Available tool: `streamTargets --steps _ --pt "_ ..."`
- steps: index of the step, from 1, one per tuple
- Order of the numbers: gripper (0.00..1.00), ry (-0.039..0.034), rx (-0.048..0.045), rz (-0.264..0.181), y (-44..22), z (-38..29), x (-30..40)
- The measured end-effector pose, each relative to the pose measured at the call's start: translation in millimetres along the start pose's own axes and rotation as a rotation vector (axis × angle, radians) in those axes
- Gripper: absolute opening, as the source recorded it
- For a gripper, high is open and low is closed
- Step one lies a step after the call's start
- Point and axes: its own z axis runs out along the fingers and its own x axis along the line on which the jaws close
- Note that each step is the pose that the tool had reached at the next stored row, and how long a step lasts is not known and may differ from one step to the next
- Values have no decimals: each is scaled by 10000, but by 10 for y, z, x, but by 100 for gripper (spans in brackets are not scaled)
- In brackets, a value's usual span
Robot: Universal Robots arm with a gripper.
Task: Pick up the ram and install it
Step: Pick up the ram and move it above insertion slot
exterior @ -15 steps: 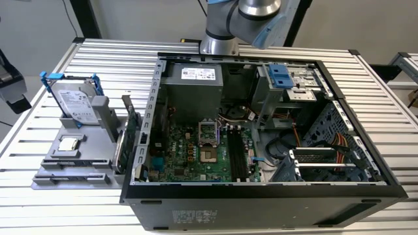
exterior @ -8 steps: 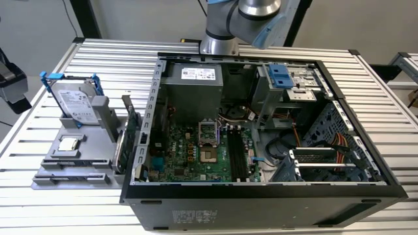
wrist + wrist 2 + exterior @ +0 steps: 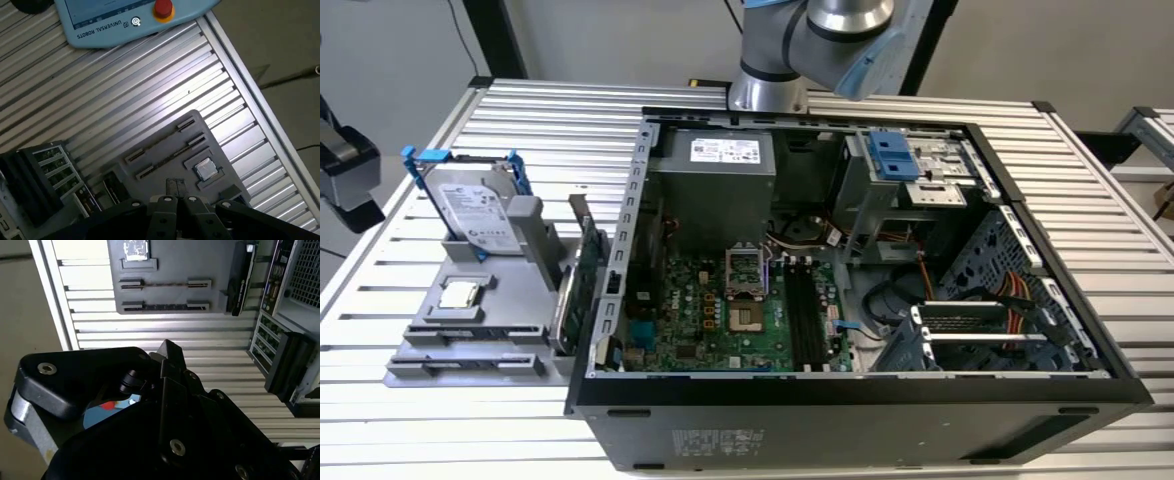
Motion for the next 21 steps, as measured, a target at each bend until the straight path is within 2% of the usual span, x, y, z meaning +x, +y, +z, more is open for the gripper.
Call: streamTargets --steps 15,21 --pt "0 46 -10 -1005 0 0 0" --pt "0 50 -11 -1078 0 0 0"
